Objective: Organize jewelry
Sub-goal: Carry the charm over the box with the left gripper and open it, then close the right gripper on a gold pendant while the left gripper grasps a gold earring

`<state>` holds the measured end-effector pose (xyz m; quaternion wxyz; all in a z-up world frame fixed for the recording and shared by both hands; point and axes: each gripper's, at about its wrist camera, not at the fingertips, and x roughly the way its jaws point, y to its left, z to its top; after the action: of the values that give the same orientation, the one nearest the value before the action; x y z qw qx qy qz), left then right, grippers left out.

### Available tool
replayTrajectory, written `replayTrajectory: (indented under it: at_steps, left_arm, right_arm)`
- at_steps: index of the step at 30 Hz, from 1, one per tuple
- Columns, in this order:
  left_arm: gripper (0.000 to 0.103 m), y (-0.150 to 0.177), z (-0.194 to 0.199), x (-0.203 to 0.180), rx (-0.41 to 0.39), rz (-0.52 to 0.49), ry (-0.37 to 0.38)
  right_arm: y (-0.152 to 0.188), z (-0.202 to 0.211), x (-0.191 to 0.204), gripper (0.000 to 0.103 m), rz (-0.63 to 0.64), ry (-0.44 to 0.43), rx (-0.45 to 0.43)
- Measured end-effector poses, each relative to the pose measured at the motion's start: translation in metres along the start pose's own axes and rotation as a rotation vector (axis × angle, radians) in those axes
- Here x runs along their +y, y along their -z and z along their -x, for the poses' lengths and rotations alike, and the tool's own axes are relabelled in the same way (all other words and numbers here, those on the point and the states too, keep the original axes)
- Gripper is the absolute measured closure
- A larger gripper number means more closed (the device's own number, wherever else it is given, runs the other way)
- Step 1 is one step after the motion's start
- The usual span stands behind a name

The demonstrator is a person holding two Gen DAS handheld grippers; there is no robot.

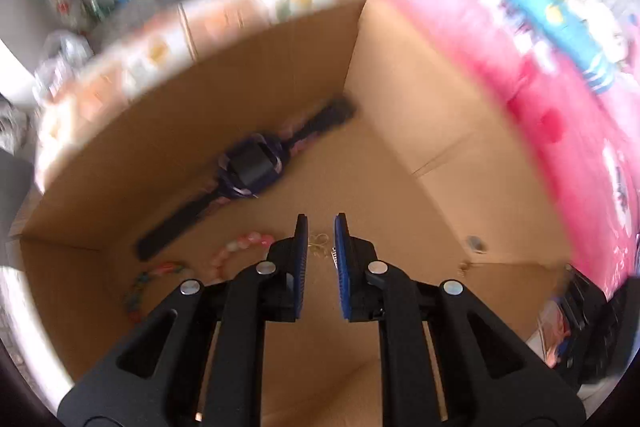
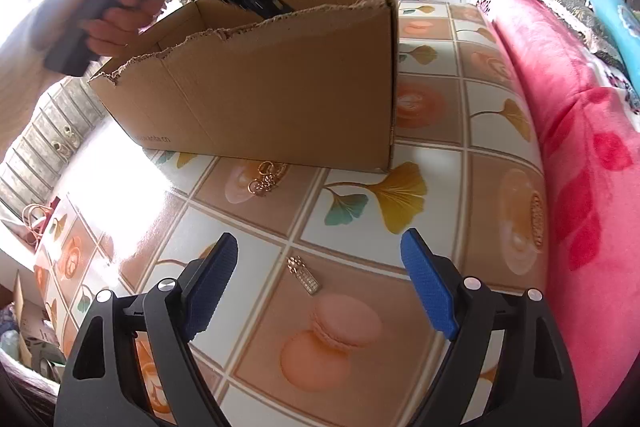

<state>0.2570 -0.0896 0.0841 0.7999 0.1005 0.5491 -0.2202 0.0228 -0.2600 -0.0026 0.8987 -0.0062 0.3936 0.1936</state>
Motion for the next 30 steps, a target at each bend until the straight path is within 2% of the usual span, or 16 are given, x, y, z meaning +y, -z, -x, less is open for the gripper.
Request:
replayTrajectory:
  at_steps: [2,4,5,8,9,11,13,15,16,17,18,20,24,30]
  left_arm:
    - [0.09,0.027,0.057,-0.012,-0.151,-0.057,0.024]
    - [0.09,0.064,0.101,-0.025,-0.257,-0.104,0.066]
    - [0.09,0.085,0.116,-0.032,-0.284,-0.12,0.098]
    - [0.09,0.144,0.122,-0.054,-0.284,-0.144,0.148]
    - [0.09,0.152,0.12,-0.056,-0.275,-0.146,0.161]
    - [0.09,0.18,0.105,-0.066,-0.255,-0.152,0.175]
    - [0.09,0.197,0.089,-0.07,-0.238,-0.15,0.165]
    - [0.09,0.206,0.076,-0.065,-0.212,-0.104,0.21]
    - [0.09,0.21,0.07,-0.061,-0.202,-0.085,0.218]
    - [0.09,0.212,0.064,-0.057,-0.194,-0.068,0.218]
    - [0.09,0.214,0.059,-0.053,-0.187,-0.053,0.214]
    - [0.09,0.219,0.05,-0.051,-0.179,-0.038,0.204]
    - [0.09,0.218,0.045,-0.048,-0.187,-0.032,0.221]
    - [0.085,0.199,0.036,-0.062,-0.255,-0.081,0.158]
  right_arm:
    - [0.004,0.008,0.001,0.021,0.008,-0.012,-0.007]
    - [0.008,0.013,0.003,0.021,0.022,-0.044,-0.008]
    - [0.01,0.015,0.004,0.021,0.033,-0.052,-0.013]
    - [0.013,0.016,0.01,0.024,0.074,-0.07,-0.02]
    - [0.012,0.015,0.011,0.027,0.081,-0.079,-0.023]
    - [0.011,0.006,0.016,0.04,0.123,-0.097,-0.007]
    - [0.012,-0.01,0.021,0.052,0.19,-0.023,0.034]
    - [0.014,-0.015,0.025,0.06,0.231,0.008,0.032]
    - [0.013,-0.015,0.026,0.073,0.225,0.001,0.034]
    - [0.013,-0.014,0.027,0.095,0.226,-0.004,0.039]
    - [0.015,-0.013,0.03,0.097,0.232,-0.012,0.046]
    - [0.019,-0.011,0.036,0.097,0.252,0.036,0.041]
    - [0.019,-0.002,0.032,0.098,0.183,0.063,0.055]
    - [0.013,0.038,0.023,0.099,0.03,0.021,-0.074]
